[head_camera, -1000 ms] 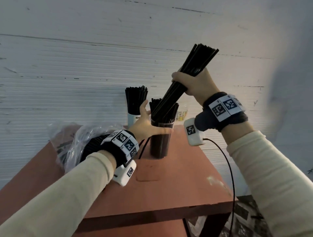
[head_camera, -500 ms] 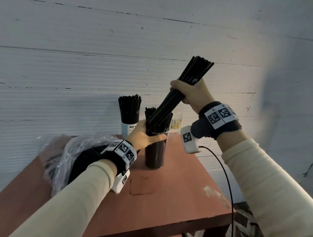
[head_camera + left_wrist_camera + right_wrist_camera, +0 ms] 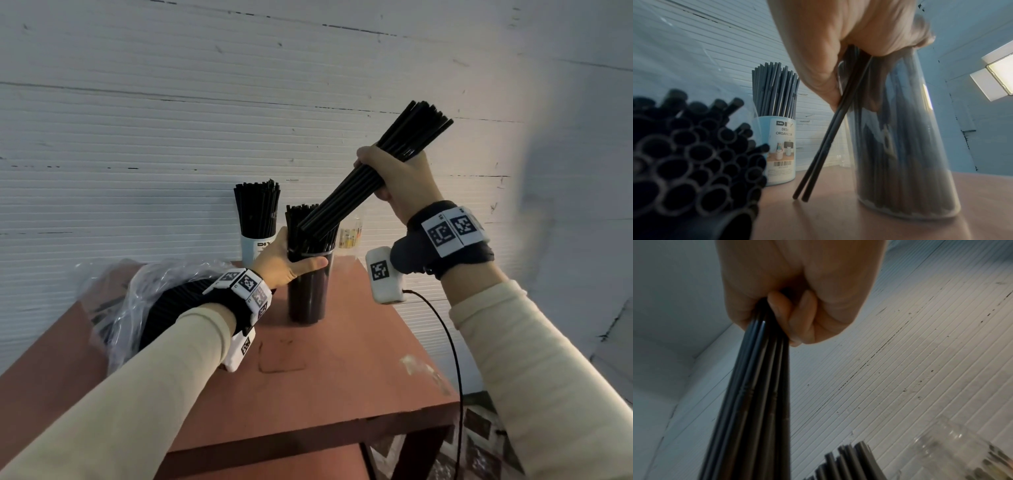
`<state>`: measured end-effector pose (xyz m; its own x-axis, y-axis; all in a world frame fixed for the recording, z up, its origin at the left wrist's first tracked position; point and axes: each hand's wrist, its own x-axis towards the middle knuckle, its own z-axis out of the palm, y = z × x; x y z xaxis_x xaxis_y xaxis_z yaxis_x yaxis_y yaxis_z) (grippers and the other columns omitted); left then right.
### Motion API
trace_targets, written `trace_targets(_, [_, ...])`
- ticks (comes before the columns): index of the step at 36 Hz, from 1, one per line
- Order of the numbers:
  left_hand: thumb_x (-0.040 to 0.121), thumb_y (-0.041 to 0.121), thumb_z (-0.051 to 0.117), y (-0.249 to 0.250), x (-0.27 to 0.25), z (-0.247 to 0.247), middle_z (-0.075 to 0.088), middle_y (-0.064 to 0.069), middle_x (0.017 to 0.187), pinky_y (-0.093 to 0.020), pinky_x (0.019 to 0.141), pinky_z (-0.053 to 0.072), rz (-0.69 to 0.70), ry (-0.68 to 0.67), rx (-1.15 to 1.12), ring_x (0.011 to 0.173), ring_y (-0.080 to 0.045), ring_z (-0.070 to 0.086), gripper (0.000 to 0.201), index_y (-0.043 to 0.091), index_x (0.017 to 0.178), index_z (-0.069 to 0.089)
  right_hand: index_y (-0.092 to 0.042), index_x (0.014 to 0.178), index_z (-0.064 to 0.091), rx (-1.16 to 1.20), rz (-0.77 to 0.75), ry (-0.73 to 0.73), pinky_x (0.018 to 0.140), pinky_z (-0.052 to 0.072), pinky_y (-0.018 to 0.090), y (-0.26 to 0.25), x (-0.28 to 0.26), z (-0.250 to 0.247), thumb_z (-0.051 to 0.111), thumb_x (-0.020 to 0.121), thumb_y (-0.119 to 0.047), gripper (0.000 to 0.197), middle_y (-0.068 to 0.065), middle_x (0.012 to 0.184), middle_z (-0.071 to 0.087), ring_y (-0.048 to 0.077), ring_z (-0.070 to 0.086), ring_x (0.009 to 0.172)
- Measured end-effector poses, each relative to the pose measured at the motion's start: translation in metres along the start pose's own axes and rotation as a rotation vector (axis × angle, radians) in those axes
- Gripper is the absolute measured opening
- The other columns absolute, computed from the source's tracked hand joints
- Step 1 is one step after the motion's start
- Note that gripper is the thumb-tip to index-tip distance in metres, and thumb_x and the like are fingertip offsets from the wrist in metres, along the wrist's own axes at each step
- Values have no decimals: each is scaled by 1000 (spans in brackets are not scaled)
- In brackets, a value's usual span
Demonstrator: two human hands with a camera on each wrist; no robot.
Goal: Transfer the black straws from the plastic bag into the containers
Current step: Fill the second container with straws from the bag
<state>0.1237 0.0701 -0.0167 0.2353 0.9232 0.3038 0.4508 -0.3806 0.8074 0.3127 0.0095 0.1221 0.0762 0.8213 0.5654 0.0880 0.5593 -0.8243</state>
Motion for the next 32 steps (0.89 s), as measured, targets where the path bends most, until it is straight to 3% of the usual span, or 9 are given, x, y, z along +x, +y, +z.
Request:
trace_targets(4, [47, 76, 68, 1, -4, 1, 61, 6, 124, -27, 92, 41, 20, 4, 2, 112, -11, 56, 111, 22, 139, 39, -4, 72, 59, 20, -17, 33, 40, 28, 22, -3, -6, -13, 64, 82, -7, 11, 3, 66, 61, 10, 43, 47])
trace_targets(10, [49, 75, 68, 5, -7, 0, 59, 7, 122, -25, 88, 38, 21, 0, 19, 109, -9, 55, 109, 22, 139, 39, -4, 72, 58, -6, 0, 44, 40, 28, 22, -4, -12, -19, 64, 81, -7, 11, 9, 70, 60, 12, 42, 47])
trace_targets(13, [65, 59, 81, 3, -4, 0, 58, 7, 121, -26, 89, 37, 9, 0, 16, 108, -10, 53, 94, 20, 140, 39, -7, 70, 58, -57, 33, 42, 43, 28, 23, -1, -11, -16, 66, 78, -10, 12, 11, 73, 60, 17, 45, 54])
trace_targets(15, [73, 48, 80, 0, -2, 1, 59, 6, 122, -26, 90, 37, 6, 8, 11, 111, -12, 54, 83, 19, 140, 39, -10, 68, 58, -96, 53, 32, 47, 29, 25, 3, -8, -11, 67, 76, -12, 13, 14, 75, 60, 24, 47, 63])
trace_targets(18, [70, 52, 81, -1, -2, 1, 59, 8, 120, -25, 88, 37, 6, 11, -9, 109, -11, 54, 86, 21, 139, 40, -9, 69, 58, -161, 43, 9, 49, 30, 27, 8, -4, -3, 67, 75, -16, 13, 16, 76, 59, 26, 48, 67])
trace_targets(20, [75, 45, 80, -2, -1, 1, 57, 9, 118, -25, 89, 37, 0, 6, -24, 107, -8, 53, 80, 21, 139, 39, -7, 71, 58, -194, 23, -3, 46, 31, 25, 11, 0, 1, 66, 75, -17, 14, 17, 76, 58, 25, 47, 64])
trace_targets(22, [78, 40, 78, -4, 0, 2, 57, 10, 118, -21, 89, 39, 2, 0, -29, 107, -6, 51, 76, 22, 140, 38, -5, 74, 59, -231, 4, -8, 45, 33, 24, 14, 5, 4, 66, 75, -18, 15, 16, 75, 57, 23, 47, 63])
trace_targets(26, [78, 40, 78, -7, 2, 2, 59, 9, 120, -9, 74, 34, 16, 5, -18, 108, -8, 53, 79, 23, 143, 37, -12, 78, 58, -327, -26, -37, 49, 34, 24, 21, 15, 12, 66, 75, -20, 12, 11, 72, 48, 19, 44, 62])
trace_targets(32, [79, 36, 79, -10, 4, 2, 59, 10, 120, -3, 74, 32, 45, -2, -44, 106, -4, 53, 78, 24, 143, 36, -4, 68, 57, -486, -19, -205, 52, 33, 26, 35, 28, 26, 65, 80, -19, 21, 9, 68, 44, 18, 41, 58])
